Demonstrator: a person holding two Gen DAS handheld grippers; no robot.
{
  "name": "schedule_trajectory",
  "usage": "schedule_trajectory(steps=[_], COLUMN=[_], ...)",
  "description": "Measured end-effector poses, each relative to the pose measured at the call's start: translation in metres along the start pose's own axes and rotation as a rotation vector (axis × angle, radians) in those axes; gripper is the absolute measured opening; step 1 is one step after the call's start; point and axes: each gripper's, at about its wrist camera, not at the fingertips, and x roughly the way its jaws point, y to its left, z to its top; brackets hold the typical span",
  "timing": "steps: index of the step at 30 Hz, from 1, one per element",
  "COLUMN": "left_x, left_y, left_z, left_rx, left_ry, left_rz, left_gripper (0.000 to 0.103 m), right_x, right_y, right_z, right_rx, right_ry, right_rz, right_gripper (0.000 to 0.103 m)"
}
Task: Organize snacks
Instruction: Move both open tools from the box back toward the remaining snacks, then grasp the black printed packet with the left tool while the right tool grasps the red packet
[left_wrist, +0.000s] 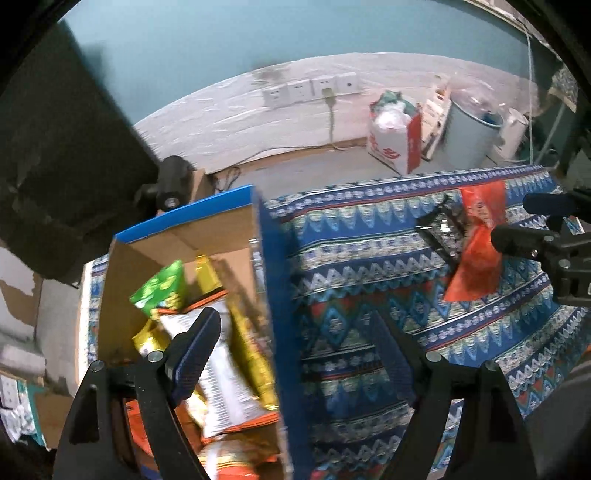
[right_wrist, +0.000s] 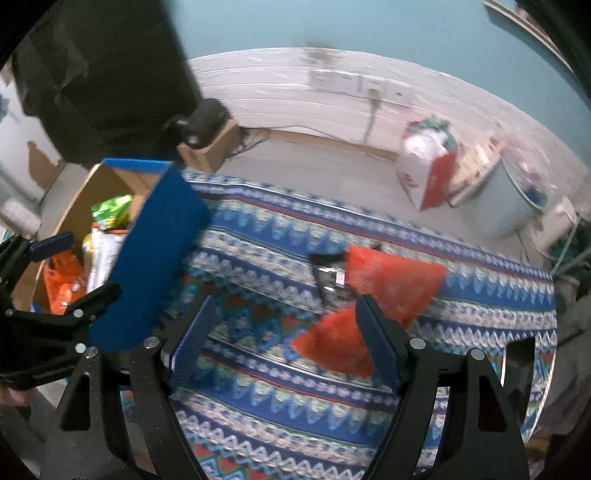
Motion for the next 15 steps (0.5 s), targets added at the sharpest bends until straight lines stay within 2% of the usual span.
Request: schedule_trajectory(steps=[7, 15], left_x=[0.015, 0.040], left_y=[-0.032, -0.049], left_z=[0.010, 0.017], left_rx=[0.037, 0.052], left_ry=[0.015, 0.039], left_rz=[-0.038, -0.060], left_gripper=[0.084, 0.084], right_x=[0.011, 0.037], right_y=[-0.043, -0.066], right_z=[-0.016, -0.022], right_rx=[0.095, 0.188], right_ry=[0.041, 0.084], right_rz=[-0.033, -0.009], right_gripper=[0.077, 0.078])
